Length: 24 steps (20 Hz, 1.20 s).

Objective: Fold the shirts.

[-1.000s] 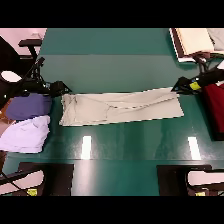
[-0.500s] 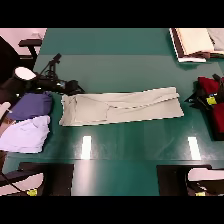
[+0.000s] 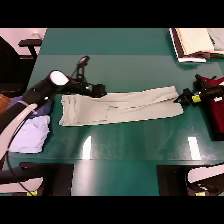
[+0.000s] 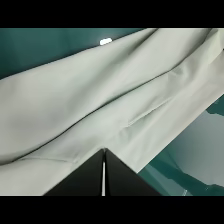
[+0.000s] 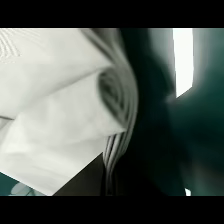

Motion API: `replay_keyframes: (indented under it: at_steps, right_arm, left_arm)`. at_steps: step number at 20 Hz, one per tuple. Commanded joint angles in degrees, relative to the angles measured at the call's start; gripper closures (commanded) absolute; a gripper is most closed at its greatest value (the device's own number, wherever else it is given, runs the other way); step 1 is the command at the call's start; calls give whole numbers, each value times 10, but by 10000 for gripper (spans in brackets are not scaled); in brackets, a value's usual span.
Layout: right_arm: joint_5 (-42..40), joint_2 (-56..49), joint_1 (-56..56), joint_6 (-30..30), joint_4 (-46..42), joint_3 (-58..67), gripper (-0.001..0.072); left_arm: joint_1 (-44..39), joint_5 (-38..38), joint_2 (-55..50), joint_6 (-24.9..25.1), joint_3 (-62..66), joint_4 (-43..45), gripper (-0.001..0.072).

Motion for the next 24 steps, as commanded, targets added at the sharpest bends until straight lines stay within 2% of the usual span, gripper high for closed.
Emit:
replay_keyframes:
  at_steps: [1, 5, 10, 14, 18, 21, 24]
  right_arm:
    - [9, 25, 19, -15, 9, 27, 692]
    - [44, 116, 37, -12, 10, 83, 692]
    - [49, 201, 120, 44, 12, 166, 693]
    - [48, 214, 180, 47, 121, 200, 692]
    - [32, 214, 229, 47, 193, 204, 692]
    - [16, 214, 260, 46, 219, 204, 692]
    - [-3, 215, 287, 46, 220, 204, 692]
  left_arm:
    - [-37, -12, -79, -12, 64, 2, 685]
    - [-71, -29, -175, -14, 138, 2, 685]
    - [-91, -38, -242, -29, 198, -3, 685]
    - [-114, -28, -258, -29, 218, -1, 685]
    - [-121, -14, -260, -31, 218, 6, 685]
    - [-117, -18, -259, -33, 219, 17, 685]
    - [-88, -56, -236, -35, 234, 32, 686]
